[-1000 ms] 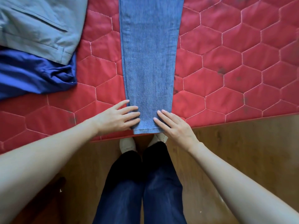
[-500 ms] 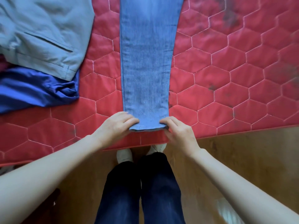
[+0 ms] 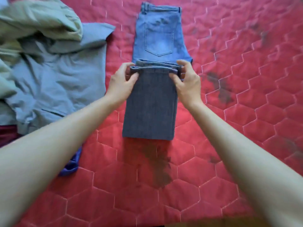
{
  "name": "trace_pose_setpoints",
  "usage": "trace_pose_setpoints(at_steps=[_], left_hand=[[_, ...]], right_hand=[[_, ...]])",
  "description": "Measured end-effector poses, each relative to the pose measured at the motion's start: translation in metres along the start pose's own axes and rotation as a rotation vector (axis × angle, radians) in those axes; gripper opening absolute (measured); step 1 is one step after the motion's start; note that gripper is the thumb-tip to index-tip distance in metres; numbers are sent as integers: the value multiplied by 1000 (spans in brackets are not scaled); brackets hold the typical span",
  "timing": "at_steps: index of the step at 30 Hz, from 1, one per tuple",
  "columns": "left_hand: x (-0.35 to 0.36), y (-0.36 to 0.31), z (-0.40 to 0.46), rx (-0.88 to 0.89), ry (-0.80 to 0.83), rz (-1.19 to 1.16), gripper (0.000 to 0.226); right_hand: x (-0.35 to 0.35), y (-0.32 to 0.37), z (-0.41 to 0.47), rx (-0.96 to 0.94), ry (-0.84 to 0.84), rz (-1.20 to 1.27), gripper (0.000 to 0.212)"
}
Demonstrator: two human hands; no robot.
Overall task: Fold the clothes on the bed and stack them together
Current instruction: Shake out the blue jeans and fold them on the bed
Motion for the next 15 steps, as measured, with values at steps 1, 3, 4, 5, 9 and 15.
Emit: trace_pose_setpoints(at_steps=[1,3,4,5,9,15], left_hand=[[4,9,28,-48,-14,87,40],[9,38,61,-187,-18,303,55],[11,54,65,-251,-2,392,60],[13,67,63,-285,30,455,63],[27,101,3,-200,186,558,59],[24,117,-78,-182,67,556,42]], right_hand=[[10,-11,28,54,8,-40,46],[33,-40,61,204,41,-107,55],[45,-52,66,263,67,-131,56],[57,-62,64,289,92,-153,57],[94,-74,8,164,199,-204,49],[101,-90,-85,157,206,-242,46]])
Point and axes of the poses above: each hand's wrist, its own z-axis towards the middle knuckle, its own x-axis out of the palm, y = z × x, the point moved 7 cm from there along z, towards the middle knuckle, and after that the axes turned 12 degrees about -z, right-handed, at the moved point
